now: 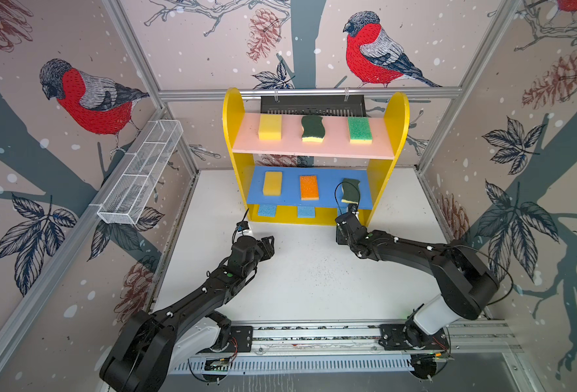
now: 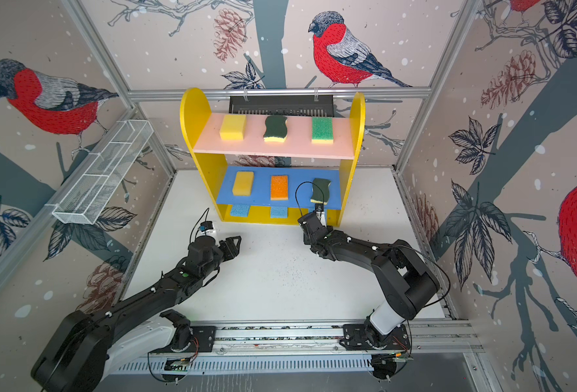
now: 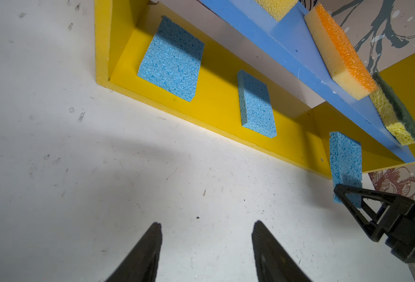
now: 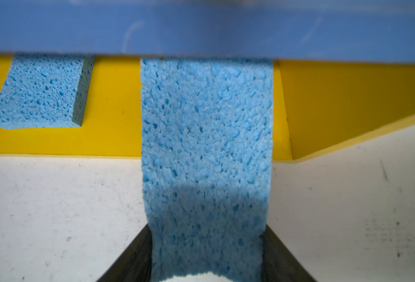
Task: Arrange cleaning sponges on a shelf
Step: Place the cleaning sponge at the shelf.
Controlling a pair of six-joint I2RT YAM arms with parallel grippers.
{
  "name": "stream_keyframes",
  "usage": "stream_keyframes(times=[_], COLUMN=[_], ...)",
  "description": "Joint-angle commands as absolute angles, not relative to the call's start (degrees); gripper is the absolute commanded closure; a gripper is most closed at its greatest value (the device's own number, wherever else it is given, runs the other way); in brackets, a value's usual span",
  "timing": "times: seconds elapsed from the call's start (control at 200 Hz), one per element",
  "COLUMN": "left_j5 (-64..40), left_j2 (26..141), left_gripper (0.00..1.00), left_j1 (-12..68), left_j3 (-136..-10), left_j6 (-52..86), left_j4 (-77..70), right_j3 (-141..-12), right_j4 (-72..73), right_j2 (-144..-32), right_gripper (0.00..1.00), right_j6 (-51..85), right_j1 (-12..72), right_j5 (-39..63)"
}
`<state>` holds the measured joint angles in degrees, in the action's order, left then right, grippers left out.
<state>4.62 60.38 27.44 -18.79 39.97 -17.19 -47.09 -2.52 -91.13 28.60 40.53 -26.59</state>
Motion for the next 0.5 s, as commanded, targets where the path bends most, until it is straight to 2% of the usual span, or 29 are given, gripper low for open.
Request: stream_keyframes(times=[0.0, 0.49], left_j5=[4.97, 4.29], left_j2=[61.6, 66.23], left_gripper=[0.4, 0.41], left_j1=[27.24, 27.2], left_j3=[-19.48, -19.6], left_j6=[38.86, 38.96], left_j4=[-20.37, -23.46], right_j3=[-46.65, -43.69], right_j4=[0.37, 9.2], right_j2=[-91.12, -93.16], right_gripper=[0.35, 0.36], right_j6=[28.74, 27.52], right_j1=[39.96, 38.48], right_j5=[-28.25, -27.55])
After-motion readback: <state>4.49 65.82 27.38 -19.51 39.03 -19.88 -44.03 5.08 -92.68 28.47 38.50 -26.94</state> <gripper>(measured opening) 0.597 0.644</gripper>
